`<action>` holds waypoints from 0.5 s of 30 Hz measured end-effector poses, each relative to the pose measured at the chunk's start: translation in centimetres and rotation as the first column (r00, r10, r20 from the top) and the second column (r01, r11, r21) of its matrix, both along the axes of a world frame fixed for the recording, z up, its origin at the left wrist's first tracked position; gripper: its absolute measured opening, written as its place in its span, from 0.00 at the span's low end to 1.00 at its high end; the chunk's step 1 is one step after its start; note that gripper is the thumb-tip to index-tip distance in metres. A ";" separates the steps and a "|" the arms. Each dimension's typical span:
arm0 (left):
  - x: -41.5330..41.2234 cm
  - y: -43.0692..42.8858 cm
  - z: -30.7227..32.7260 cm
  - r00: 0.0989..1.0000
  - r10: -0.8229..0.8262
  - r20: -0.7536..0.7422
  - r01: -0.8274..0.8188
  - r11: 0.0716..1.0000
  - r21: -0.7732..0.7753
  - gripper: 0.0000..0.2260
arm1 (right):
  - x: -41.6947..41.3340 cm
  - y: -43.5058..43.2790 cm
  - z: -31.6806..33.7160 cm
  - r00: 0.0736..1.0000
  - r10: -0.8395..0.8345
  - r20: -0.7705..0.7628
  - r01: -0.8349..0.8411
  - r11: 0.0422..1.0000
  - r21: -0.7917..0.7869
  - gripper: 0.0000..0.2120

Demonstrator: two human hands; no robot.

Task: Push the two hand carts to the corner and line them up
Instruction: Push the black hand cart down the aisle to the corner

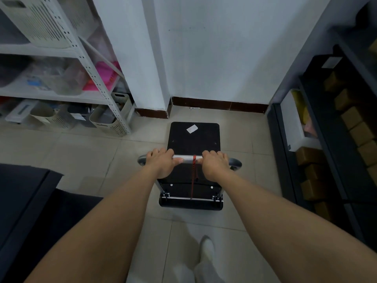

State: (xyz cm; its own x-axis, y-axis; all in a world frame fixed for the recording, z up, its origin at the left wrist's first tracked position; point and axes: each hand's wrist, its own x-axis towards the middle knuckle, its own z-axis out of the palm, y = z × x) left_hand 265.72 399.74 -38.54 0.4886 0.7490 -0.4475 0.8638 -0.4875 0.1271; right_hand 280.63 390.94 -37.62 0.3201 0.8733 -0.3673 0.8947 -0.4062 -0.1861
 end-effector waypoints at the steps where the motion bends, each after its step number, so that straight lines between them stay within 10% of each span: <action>1: 0.6 0.8 0.1 1.000 0.001 0.001 -0.001 1.000 0.003 0.18 | 0.6 0.8 0.1 1.000 0.004 -0.004 -0.004 1.000 -0.002 0.17; 15: 5.4 11.0 0.6 0.999 0.032 -0.040 -0.030 0.999 0.027 0.19 | 5.4 11.2 -0.1 0.998 0.044 -0.043 -0.043 0.999 0.006 0.15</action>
State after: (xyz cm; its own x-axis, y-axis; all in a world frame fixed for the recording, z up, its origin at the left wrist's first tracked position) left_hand 271.11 410.74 -37.98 0.4470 0.7755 -0.4458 0.8827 -0.4632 0.0793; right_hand 286.04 402.11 -37.70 0.2657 0.8877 -0.3759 0.9025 -0.3662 -0.2268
